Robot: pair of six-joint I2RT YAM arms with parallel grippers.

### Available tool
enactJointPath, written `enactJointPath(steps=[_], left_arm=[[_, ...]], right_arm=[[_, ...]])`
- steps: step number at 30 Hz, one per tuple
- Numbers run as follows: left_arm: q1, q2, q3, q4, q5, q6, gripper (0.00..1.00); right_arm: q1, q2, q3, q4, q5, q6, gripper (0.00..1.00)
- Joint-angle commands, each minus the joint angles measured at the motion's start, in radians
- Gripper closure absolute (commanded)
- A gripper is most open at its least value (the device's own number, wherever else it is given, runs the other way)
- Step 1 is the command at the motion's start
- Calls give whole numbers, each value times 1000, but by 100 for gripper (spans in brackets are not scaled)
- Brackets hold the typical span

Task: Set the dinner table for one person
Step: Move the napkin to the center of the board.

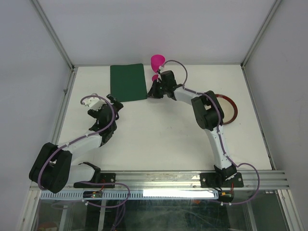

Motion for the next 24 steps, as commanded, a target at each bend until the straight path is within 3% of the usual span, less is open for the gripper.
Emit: enactJointPath(steps=[1,13,17,24], left_arm=[[8,-49,-9,26,2,-11,1],[8,-122,-40,7,3,-14,1],[9,-144,-56,7,-1,-17,1],[9,-200,-94,19,-15,-36,1]], right_arm=[[21,-97,-12,46,15,-6,94],[82,-149,-40,26,58,-22,97],[119,-171,-48,11,90,-38,93],[202,-69,221,-193,195,-157,89]])
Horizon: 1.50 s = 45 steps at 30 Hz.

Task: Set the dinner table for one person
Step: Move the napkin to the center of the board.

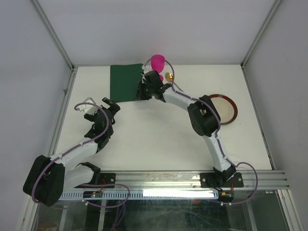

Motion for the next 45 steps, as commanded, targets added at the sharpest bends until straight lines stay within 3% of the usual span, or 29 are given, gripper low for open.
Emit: enactJointPath(steps=[1,5,9,16,34,45], left_arm=[[9,-62,-31,42,-16,-25,1],[9,-90,-45,52,-31,-22,1],[8,-107,-61,90,-43,-13,1],[7,-135,-92,143,-74,-3,1],[8,-182,-150,200,-85,3,1],[8,-180,-166,228,-93,4,1]], right_arm=[[53,52,259,-121,87,-110,89],[54,206,507,-225,110,-137,89],[52,283,616,-213,114,-137,88],[47,322,592,-79,86,-99,85],[48,372,557,-86,139,-145,82],[64,351,452,-118,133,-130,81]])
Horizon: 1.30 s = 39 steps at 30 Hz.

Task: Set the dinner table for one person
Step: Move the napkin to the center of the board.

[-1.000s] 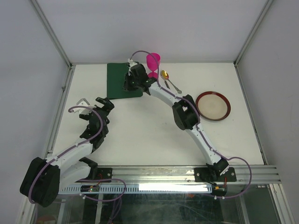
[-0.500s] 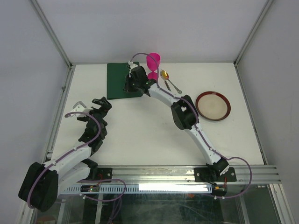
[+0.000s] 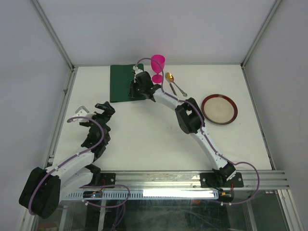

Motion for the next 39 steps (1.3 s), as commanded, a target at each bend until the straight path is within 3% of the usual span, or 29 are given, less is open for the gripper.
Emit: enactJointPath(steps=[1,14,27,32,39], left_arm=[[8,-13,-8,72,-30,11,1],[9,-50,-23,75,-41,25,1],[8,-101,-32,32,-37,9,1],[8,-97,-33,26,-32,-2,1],[9,-45,-20,24,-15,-13,1]], right_arm=[[26,-29,-70,-32,11,-5,81],[131,-163,-299,-121,77,15,81],[213,-422,-686,-151,180,46,81],[236,-510,-705,-193,231,45,80],[239,-622,-634,-289,362,15,64]])
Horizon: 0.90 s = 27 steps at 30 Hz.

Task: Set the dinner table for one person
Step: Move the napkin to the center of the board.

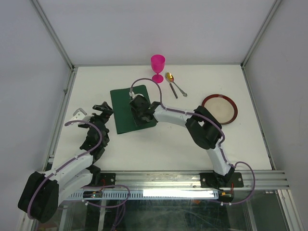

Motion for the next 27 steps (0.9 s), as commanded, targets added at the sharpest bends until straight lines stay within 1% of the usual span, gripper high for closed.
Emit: enactJointPath(steps=[1,4,6,8,11,14,21,23,27], left_arm=[[10,36,9,12,14,-12,1],[9,86,21,20,49,-22,1],[7,127,37,19,74,-26,1],[8,176,53,17,98,-30,1],[7,221,76,15,133,-36,1],[7,248,87,17,144,-40,1],[7,259,90,29,149,-26,1],[7,263,93,32,150,-20,1],[7,273,96,37,160,-26,1]], right_arm=[[0,-123,59,-136,145,-33,62],[-22,-159,86,-179,183,-47,52],[-44,-182,90,-203,189,-51,48],[-70,-210,55,-188,190,-52,45],[-118,-249,-32,-150,165,-37,44],[-143,-305,-144,-77,155,-14,44],[-192,-458,-436,176,61,69,44],[-194,-486,-483,222,47,90,44],[-192,-493,-519,251,8,116,45]])
